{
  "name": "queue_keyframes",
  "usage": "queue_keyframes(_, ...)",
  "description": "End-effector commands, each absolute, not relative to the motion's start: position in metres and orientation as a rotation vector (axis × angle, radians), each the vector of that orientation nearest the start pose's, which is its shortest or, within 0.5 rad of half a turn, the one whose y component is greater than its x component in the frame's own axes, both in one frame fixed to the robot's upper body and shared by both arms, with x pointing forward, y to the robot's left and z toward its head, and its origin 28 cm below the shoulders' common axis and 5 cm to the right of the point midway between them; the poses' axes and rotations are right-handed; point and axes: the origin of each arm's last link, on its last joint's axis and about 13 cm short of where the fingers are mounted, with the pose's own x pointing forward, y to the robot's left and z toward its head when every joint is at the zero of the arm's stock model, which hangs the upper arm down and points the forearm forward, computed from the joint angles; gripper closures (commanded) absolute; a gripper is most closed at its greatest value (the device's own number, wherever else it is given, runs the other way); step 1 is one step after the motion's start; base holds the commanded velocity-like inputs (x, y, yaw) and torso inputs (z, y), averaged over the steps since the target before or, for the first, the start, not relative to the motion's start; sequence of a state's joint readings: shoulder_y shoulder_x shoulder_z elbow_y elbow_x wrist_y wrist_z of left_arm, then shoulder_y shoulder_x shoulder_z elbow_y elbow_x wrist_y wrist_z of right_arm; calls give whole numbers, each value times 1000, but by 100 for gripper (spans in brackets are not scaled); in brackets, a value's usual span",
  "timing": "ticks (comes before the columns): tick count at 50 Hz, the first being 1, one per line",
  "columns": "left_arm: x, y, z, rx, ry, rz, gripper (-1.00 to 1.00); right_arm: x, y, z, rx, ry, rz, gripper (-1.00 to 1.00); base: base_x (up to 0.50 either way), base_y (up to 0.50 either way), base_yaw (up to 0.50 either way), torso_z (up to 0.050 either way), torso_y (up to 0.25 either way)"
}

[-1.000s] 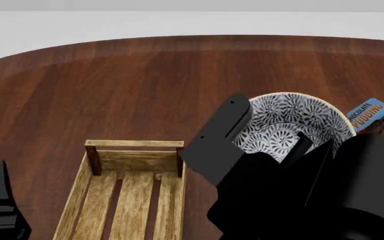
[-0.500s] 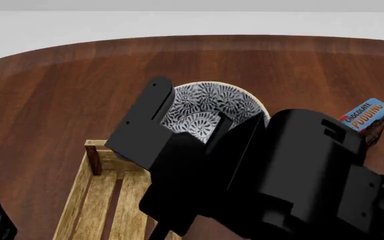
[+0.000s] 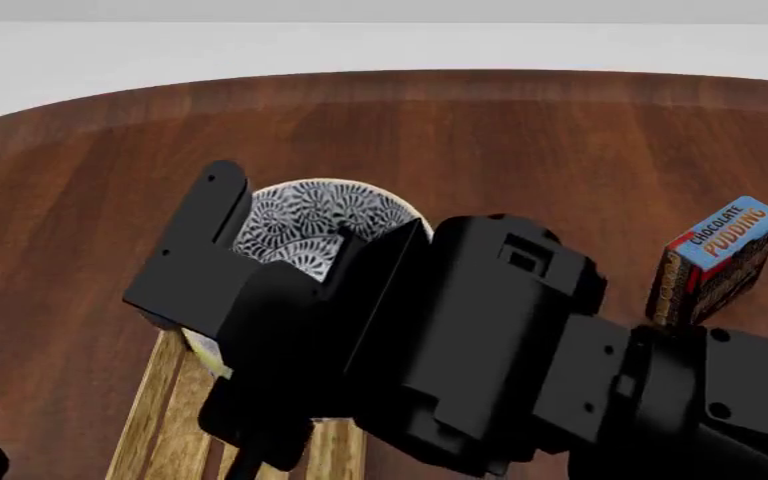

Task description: Stack the left bowl on the right bowl and place them in the tray.

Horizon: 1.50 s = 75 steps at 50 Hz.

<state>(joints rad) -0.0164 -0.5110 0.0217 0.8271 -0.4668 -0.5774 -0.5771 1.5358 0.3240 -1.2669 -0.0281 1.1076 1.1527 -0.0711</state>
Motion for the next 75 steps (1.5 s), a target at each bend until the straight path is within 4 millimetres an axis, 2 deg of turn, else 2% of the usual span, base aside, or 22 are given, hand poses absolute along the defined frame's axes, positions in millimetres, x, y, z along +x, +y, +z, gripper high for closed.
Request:
queue_keyframes(1, 172, 250, 152, 97, -201, 218, -100, 321, -15, 257, -809, 473, 975, 100, 0, 0, 0, 0, 0)
queue_keyframes(18, 166, 255, 156, 113, -205, 252, -100, 337, 2, 245, -787, 458, 1075, 100, 0, 0, 0, 0, 1)
queue_keyframes(49, 164, 257, 155, 121, -206, 264, -100, 345, 22, 215, -777, 500, 1173, 100, 0, 0, 0, 0, 1)
queue_keyframes(62, 163, 257, 156, 119, -206, 263, -100, 350, 25, 195, -797, 558, 1172, 100, 0, 0, 0, 0, 1)
queue_keyframes(75, 164, 256, 155, 118, -206, 258, -100, 348, 27, 186, -794, 585, 1184, 100, 0, 0, 0, 1, 1)
